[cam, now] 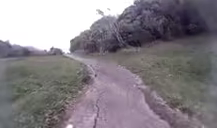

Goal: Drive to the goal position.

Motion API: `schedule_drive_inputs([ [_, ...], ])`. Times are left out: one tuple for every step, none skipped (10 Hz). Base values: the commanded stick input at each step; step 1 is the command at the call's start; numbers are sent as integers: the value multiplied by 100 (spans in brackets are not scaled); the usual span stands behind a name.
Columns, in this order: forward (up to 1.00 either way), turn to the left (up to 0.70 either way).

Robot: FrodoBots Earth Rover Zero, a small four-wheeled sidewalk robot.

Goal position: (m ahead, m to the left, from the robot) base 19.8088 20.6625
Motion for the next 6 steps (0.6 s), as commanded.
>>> schedule_drive_inputs([
  [85, 0],
  [85, 0],
  [85, 0],
  [85, 0],
  [85, 0],
  [85, 0],
])
